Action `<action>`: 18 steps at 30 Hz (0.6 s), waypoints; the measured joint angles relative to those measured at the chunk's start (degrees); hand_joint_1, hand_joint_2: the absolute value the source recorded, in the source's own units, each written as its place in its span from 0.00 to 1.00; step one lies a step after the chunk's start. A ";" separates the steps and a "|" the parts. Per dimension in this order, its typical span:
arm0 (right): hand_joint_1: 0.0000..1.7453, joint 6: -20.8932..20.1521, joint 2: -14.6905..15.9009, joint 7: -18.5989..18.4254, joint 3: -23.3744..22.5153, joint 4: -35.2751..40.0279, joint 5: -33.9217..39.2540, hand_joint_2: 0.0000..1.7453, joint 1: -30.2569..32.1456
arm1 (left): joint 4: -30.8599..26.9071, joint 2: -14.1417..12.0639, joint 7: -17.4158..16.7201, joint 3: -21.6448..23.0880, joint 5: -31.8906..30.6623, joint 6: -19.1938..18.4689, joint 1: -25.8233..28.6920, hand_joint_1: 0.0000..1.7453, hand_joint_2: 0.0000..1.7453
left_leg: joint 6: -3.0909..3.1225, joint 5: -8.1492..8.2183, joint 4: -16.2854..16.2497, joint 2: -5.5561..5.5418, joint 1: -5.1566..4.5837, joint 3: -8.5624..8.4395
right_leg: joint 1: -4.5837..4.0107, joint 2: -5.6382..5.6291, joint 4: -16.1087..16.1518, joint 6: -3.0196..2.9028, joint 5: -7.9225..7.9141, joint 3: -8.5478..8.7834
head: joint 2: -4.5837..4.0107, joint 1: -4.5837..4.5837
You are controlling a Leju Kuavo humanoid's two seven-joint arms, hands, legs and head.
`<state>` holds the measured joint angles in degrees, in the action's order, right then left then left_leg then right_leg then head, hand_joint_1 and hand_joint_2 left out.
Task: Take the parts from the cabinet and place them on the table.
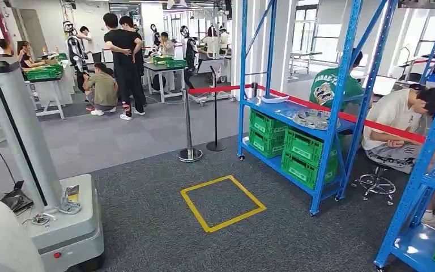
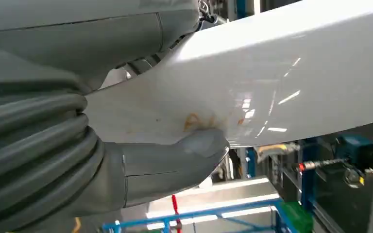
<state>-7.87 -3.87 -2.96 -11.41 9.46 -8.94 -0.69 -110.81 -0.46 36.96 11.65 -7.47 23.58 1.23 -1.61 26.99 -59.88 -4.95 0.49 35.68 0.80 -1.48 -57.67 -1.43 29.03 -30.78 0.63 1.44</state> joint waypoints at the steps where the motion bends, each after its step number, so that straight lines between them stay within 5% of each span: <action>1: 0.00 0.02 0.00 0.62 0.00 0.00 0.00 0.00 0.15 | -0.09 -0.27 0.11 -0.42 0.11 0.55 0.09 1.00 1.00 | -0.17 2.12 -2.87 2.43 -0.07 1.35 | -0.07 0.75 0.06 -0.59 0.04 0.03 | 0.00 0.15; 3: 0.00 0.30 0.02 1.29 -0.02 0.00 0.04 0.00 0.46 | -0.40 -0.42 0.31 -1.27 0.02 1.73 1.19 1.00 1.00 | -0.64 6.32 -11.37 4.05 0.15 5.16 | -0.33 2.57 0.05 -0.82 0.19 0.03 | 0.00 0.15; 5: 0.00 0.44 0.02 1.16 -0.02 -0.02 -0.04 0.00 0.53 | -0.77 -0.48 0.13 -2.39 -0.57 2.76 2.78 1.00 1.00 | -1.08 7.12 -15.33 4.32 0.33 6.71 | -0.38 4.18 -0.01 -0.85 0.30 0.02 | 0.00 0.15; 7: 0.00 0.44 -0.04 0.92 0.07 0.00 -0.31 0.00 0.47 | -1.29 -0.46 -0.39 -3.13 -1.40 3.44 3.92 1.00 1.00 | -1.29 3.84 -10.03 5.02 0.55 3.55 | -0.36 5.76 -0.14 -0.60 0.53 0.11 | 0.00 0.15; 8: 0.00 0.68 -0.11 0.92 0.09 0.00 -0.20 0.00 0.43 | -1.84 -0.44 -0.41 -3.46 -1.90 3.79 4.65 1.00 1.00 | -1.33 1.39 -4.08 6.25 0.63 0.13 | -0.32 6.58 -0.31 -0.36 0.78 0.26 | 0.00 0.18; 9: 0.00 0.92 -0.15 0.79 0.09 0.00 -0.04 0.00 0.40 | -2.39 -0.42 -0.41 -3.68 -2.27 4.09 5.29 1.00 1.00 | -1.28 0.48 0.11 9.13 0.57 -2.32 | -0.53 7.03 -0.61 0.05 1.08 0.48 | 0.00 0.15; 10: 0.00 1.14 -0.17 0.44 0.09 -0.02 0.02 0.00 0.43 | -2.69 -0.35 -0.39 -3.98 -2.56 4.20 5.74 1.00 1.00 | -0.65 1.09 0.72 10.60 0.16 -3.01 | -0.98 7.55 -0.91 0.51 1.54 0.48 | 0.00 0.17; 14: 0.00 0.87 -0.46 -0.28 0.13 0.00 -0.26 0.00 0.03 | -3.48 -0.24 -0.94 -5.03 -2.67 4.40 7.05 1.00 1.00 | 0.95 0.68 0.92 7.19 0.09 -2.40 | -0.72 10.12 -0.67 1.55 1.85 1.41 | 0.00 0.07; 15: 0.00 0.87 -0.48 -0.28 0.20 0.00 -0.28 0.00 -0.12 | -3.74 -0.09 -0.96 -5.14 -2.67 4.40 7.21 1.00 1.00 | 1.31 0.45 1.22 6.52 0.42 -2.64 | -0.38 8.29 -1.40 2.02 2.55 1.35 | 0.00 0.00; 16: 0.00 0.87 -0.50 -0.32 0.28 0.00 -0.33 0.00 -0.14 | -3.91 -0.07 -0.96 -5.36 -2.67 4.46 7.10 1.00 1.00 | 1.66 0.32 1.28 5.94 0.47 -2.58 | -0.26 4.73 -3.93 2.15 4.38 0.17 | 0.00 0.00; 18: 0.00 0.83 -0.57 -0.65 0.35 -0.02 -0.33 0.00 -0.10 | -3.87 0.13 -0.98 -5.40 -2.67 4.46 7.16 1.00 1.00 | 2.05 0.16 1.23 4.59 0.43 -2.26 | -0.15 2.06 -12.79 2.27 8.73 -4.05 | 0.00 -0.04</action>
<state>-7.04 -4.44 -3.61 -11.06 9.44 -9.27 -0.78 -114.68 -0.33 35.98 6.25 -10.14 28.04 8.39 0.44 27.15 -58.65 -0.36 0.92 33.42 0.65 0.58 -70.46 0.84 37.75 -34.83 0.63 1.40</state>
